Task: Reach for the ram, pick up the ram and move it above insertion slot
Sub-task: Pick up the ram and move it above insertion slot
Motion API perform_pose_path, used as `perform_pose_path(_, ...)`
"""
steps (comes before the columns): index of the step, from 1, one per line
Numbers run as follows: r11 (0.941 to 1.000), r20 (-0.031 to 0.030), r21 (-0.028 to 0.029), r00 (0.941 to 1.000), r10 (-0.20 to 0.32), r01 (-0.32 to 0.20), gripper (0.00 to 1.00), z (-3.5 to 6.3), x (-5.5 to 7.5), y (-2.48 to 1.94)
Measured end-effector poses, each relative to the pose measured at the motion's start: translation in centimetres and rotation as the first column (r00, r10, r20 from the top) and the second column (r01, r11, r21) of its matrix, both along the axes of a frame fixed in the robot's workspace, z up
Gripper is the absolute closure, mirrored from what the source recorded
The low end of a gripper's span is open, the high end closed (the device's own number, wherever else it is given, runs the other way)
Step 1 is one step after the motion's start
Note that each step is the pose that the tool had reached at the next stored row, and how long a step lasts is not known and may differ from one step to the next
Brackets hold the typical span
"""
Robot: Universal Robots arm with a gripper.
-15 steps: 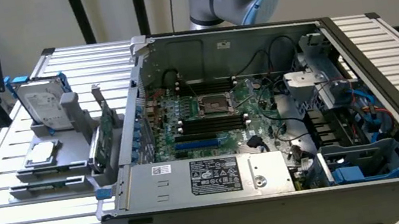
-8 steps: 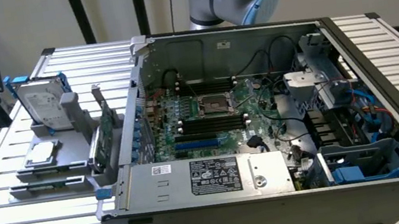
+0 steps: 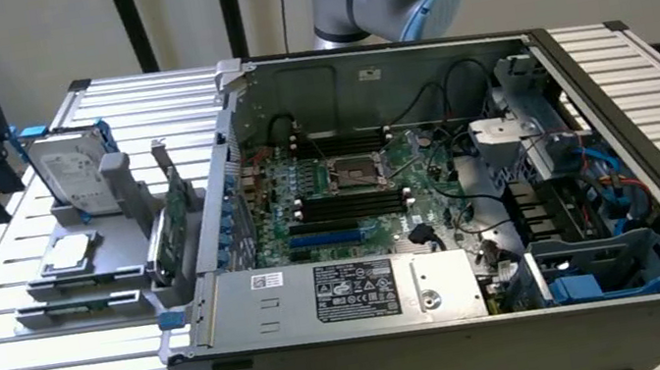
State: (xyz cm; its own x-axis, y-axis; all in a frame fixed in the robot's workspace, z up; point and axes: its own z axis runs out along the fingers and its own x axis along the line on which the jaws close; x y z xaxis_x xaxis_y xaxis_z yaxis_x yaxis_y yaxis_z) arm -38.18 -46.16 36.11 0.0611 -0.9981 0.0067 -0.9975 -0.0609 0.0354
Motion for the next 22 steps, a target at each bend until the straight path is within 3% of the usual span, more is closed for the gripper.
perform_pose_path(1, 1.0, 0.0007, 0.0, 1.0, 0.0, 0.0, 0.53, -0.05, 0.0, -0.03)
perform_pose_path(3, 1.0, 0.0026, 0.0, 1.0, 0.0, 0.0, 0.53, -0.23, 0.0, -0.09)
perform_pose_path(4, 1.0, 0.0034, -0.0001, 1.0, 0.0, 0.0, 0.46, -0.36, 0.0, -0.14)
perform_pose_path(9, 1.0, 0.0059, 0.0002, 1.0, 0.0, 0.0, 0.46, -1.26, 0.0, -0.62)
perform_pose_path(16, 1.0, 0.0065, 0.0011, 1.0, 0.0, 0.0, 0.46, -2.54, 0.0, -1.69)
perform_pose_path(22, 1.0, 0.0065, 0.0011, 1.0, 0.0, 0.0, 0.46, -3.64, 0.0, -2.07)
